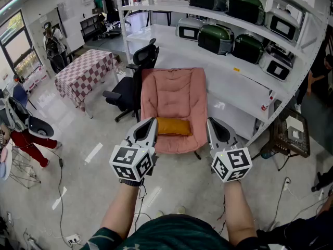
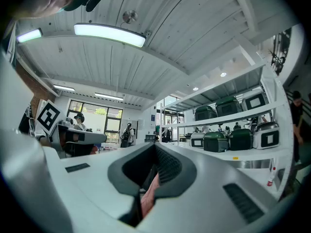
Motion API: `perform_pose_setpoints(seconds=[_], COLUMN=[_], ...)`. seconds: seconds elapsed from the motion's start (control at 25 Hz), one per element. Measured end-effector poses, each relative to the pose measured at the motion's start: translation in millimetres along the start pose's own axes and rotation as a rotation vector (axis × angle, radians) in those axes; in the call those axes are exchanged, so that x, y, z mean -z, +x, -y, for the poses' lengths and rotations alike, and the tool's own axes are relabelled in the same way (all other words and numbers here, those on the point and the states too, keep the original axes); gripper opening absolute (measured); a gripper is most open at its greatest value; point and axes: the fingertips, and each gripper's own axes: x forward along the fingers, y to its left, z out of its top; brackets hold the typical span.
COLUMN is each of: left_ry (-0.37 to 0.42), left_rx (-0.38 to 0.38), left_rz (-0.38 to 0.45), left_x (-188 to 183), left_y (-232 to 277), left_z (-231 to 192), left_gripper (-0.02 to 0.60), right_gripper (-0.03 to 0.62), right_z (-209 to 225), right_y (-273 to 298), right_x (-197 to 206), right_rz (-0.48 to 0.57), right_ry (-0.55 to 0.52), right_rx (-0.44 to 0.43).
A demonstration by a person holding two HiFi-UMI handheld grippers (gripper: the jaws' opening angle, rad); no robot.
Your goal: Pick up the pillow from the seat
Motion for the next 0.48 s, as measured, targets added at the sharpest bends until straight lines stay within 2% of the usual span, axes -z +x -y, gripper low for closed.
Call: perform_pose_setpoints(seconds=[0.48], left_ry=[-0.002], left_rx=[0.012], left_rz=[0.006], left_x=[-1.7], left_y=[4.2], left_z=[11.7], left_gripper=[0.005], right_gripper=[0.002], right_z=[3.7], right_y=[-2.9], right_x=[0.0], right_rz=[0.0], right_ry=[-0.014], right_rx=[-0.01])
